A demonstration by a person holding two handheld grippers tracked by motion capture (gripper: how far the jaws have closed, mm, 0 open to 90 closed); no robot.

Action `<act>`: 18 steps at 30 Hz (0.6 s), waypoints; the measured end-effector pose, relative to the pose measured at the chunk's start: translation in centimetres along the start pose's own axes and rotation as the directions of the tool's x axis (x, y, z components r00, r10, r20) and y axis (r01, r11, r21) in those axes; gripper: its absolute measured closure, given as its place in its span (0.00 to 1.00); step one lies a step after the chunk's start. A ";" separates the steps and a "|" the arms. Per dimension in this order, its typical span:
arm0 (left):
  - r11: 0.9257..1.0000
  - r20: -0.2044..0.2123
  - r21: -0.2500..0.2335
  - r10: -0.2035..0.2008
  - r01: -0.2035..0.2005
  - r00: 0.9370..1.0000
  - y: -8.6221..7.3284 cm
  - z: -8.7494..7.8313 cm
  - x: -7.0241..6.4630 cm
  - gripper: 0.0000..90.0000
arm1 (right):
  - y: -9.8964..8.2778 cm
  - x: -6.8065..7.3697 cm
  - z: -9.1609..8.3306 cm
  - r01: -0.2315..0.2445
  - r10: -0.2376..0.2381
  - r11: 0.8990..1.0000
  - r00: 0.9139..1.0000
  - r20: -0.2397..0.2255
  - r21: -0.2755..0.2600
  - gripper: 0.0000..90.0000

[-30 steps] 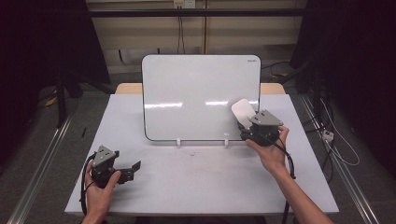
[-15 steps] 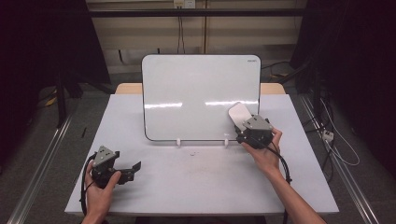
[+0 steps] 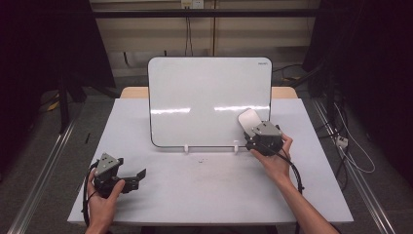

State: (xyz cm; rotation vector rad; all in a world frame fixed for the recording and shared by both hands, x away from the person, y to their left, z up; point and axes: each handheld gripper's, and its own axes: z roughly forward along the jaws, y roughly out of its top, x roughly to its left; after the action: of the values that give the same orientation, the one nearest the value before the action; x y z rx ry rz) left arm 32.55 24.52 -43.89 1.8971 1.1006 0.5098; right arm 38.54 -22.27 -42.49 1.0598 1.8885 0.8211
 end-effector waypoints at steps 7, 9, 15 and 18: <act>1.000 -0.012 -0.005 -0.013 0.013 1.000 -0.2 0.1 0.1 0.06 | 0.0 -0.5 -0.1 -0.047 0.046 0.999 0.998 -0.040 -0.011 0.28; 1.000 -0.004 0.004 -0.012 0.012 1.000 -0.1 0.0 0.1 0.06 | -0.1 -0.7 0.0 -0.062 0.061 0.998 0.997 -0.055 -0.013 0.26; 1.000 0.001 0.001 -0.014 0.014 1.000 0.0 0.2 0.0 0.06 | -0.1 -0.8 -0.1 -0.086 0.085 0.996 0.992 -0.094 -0.007 0.15; 1.000 0.010 -0.013 -0.001 0.001 1.000 0.0 0.2 -0.1 0.06 | -0.1 -0.8 -0.2 -0.098 0.097 0.995 0.988 -0.120 -0.004 0.08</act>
State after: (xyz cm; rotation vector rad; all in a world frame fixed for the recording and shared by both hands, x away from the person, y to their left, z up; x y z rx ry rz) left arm 32.65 24.29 -44.00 1.8861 1.0898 0.5051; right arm 38.61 -23.09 -42.25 1.1262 1.9422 0.9687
